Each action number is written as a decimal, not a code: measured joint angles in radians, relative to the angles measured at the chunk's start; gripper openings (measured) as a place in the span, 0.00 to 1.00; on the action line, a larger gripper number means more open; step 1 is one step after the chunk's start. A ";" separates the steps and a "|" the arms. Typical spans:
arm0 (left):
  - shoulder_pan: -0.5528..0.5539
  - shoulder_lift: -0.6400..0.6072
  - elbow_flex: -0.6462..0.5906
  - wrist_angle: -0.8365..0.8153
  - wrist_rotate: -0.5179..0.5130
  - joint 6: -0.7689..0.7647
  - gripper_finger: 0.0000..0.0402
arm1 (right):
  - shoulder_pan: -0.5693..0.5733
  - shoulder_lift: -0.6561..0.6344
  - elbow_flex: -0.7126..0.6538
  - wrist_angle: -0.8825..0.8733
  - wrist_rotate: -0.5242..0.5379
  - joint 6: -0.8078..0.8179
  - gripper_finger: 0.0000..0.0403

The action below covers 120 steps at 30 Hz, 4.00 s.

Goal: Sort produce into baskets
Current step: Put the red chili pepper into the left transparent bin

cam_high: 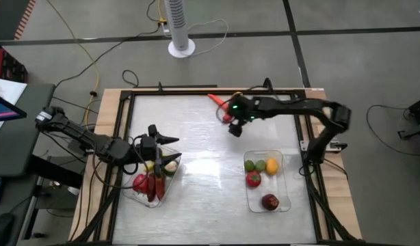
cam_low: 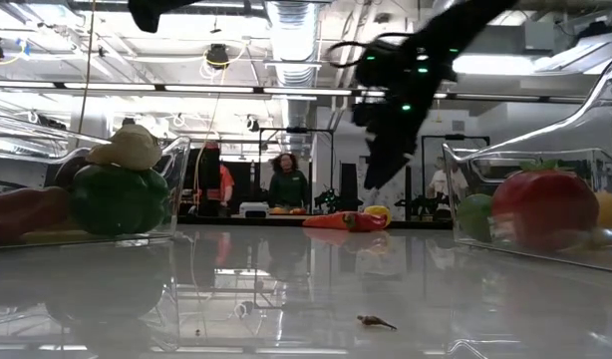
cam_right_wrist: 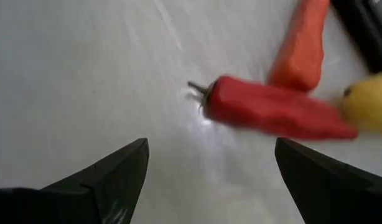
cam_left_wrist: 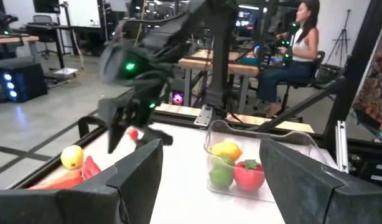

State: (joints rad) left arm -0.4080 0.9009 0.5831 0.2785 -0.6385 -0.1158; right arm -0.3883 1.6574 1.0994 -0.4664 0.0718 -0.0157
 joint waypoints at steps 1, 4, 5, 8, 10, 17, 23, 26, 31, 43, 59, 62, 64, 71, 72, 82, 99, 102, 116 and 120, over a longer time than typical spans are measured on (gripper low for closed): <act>-0.005 0.000 0.000 0.000 -0.003 -0.002 0.63 | 0.014 0.034 0.045 -0.036 0.034 -0.031 0.93; -0.022 0.000 0.000 -0.027 -0.006 -0.002 0.63 | 0.048 0.140 0.194 -0.173 0.139 -0.130 0.93; -0.030 0.000 0.000 -0.040 -0.006 -0.003 0.63 | 0.058 0.169 0.240 -0.213 0.170 -0.166 0.93; -0.054 0.000 0.000 -0.068 -0.005 -0.020 0.63 | 0.075 0.248 0.345 -0.287 0.200 -0.313 0.92; -0.070 0.000 0.000 -0.080 -0.005 -0.024 0.63 | 0.084 0.297 0.396 -0.317 0.207 -0.400 0.90; -0.121 -0.005 0.001 -0.089 -0.005 -0.028 0.63 | 0.087 0.392 0.466 -0.356 0.219 -0.550 0.81; -0.139 -0.005 0.001 -0.089 -0.025 -0.028 0.63 | 0.045 0.436 0.465 -0.356 0.220 -0.578 0.73; -0.139 -0.005 0.001 -0.099 -0.029 -0.028 0.63 | 0.023 0.447 0.466 -0.335 0.263 -0.590 0.72; -0.139 -0.005 0.001 -0.117 -0.029 -0.016 0.63 | 0.003 0.459 0.466 -0.334 0.283 -0.626 0.72; -0.134 -0.005 0.001 -0.104 -0.057 0.093 0.63 | 0.026 0.502 0.468 -0.319 0.311 -0.671 0.65; -0.128 -0.005 0.001 -0.100 -0.084 0.135 0.63 | 0.052 0.487 0.464 -0.358 0.297 -0.612 0.41; -0.128 -0.005 0.001 -0.099 -0.084 0.131 0.63 | 0.068 0.471 0.463 -0.375 0.281 -0.607 0.42; -0.128 -0.005 0.001 -0.096 -0.084 0.131 0.63 | 0.079 0.453 0.463 -0.390 0.281 -0.588 0.42; -0.128 -0.005 0.002 -0.092 -0.084 0.130 0.63 | 0.128 0.345 0.463 -0.471 0.280 -0.478 0.41; -0.128 -0.005 0.002 -0.092 -0.084 0.129 0.63 | 0.138 0.326 0.463 -0.483 0.278 -0.457 0.42; -0.128 -0.005 0.002 -0.085 -0.084 0.067 0.63 | 0.277 0.092 0.464 -0.557 0.055 -0.205 0.42; -0.068 0.229 0.059 0.138 -0.059 0.157 0.63 | 0.753 -0.339 0.059 0.141 0.188 0.107 0.42; -0.034 0.331 0.136 0.158 -0.051 0.175 0.63 | 0.757 -0.342 0.003 0.309 0.188 0.071 0.42; 0.074 0.700 0.452 0.048 0.007 0.238 0.79 | 0.699 -0.343 -0.041 0.463 0.151 -0.035 0.43; 0.106 0.721 0.482 0.040 0.096 0.235 0.78 | 0.699 -0.343 -0.041 0.468 0.142 -0.045 0.44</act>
State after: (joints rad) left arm -0.3024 1.6216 1.0649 0.3189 -0.5423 0.1196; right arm 0.3107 1.3144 1.0588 0.0013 0.2142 -0.0608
